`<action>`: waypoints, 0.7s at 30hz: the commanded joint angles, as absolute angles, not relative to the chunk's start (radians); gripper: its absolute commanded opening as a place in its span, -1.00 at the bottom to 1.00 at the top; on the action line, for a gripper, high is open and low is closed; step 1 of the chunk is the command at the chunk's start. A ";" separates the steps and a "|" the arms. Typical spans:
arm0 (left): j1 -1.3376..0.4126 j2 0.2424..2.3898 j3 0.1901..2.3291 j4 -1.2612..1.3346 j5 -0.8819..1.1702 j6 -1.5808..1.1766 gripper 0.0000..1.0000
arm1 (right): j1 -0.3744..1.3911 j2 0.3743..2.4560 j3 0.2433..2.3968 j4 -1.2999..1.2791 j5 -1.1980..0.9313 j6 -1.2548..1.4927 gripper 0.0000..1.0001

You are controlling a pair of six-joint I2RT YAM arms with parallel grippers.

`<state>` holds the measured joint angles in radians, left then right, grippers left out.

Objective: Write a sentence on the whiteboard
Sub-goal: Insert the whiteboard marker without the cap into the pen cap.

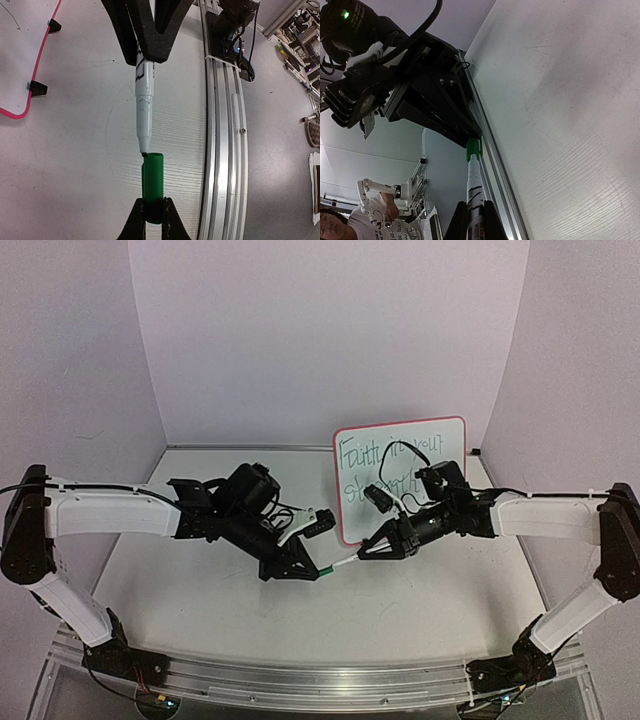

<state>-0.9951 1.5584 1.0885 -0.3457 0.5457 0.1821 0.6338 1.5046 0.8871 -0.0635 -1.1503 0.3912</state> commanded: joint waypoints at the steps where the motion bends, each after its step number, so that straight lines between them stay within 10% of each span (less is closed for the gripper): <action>1: -1.002 1.510 1.089 -0.291 0.538 0.175 -1.00 | 0.641 1.451 0.880 -0.027 -1.130 0.397 -1.00; 21: -1.002 1.493 1.076 -0.287 0.527 0.172 -1.00 | 0.635 1.372 0.849 -0.029 -1.068 0.429 -1.00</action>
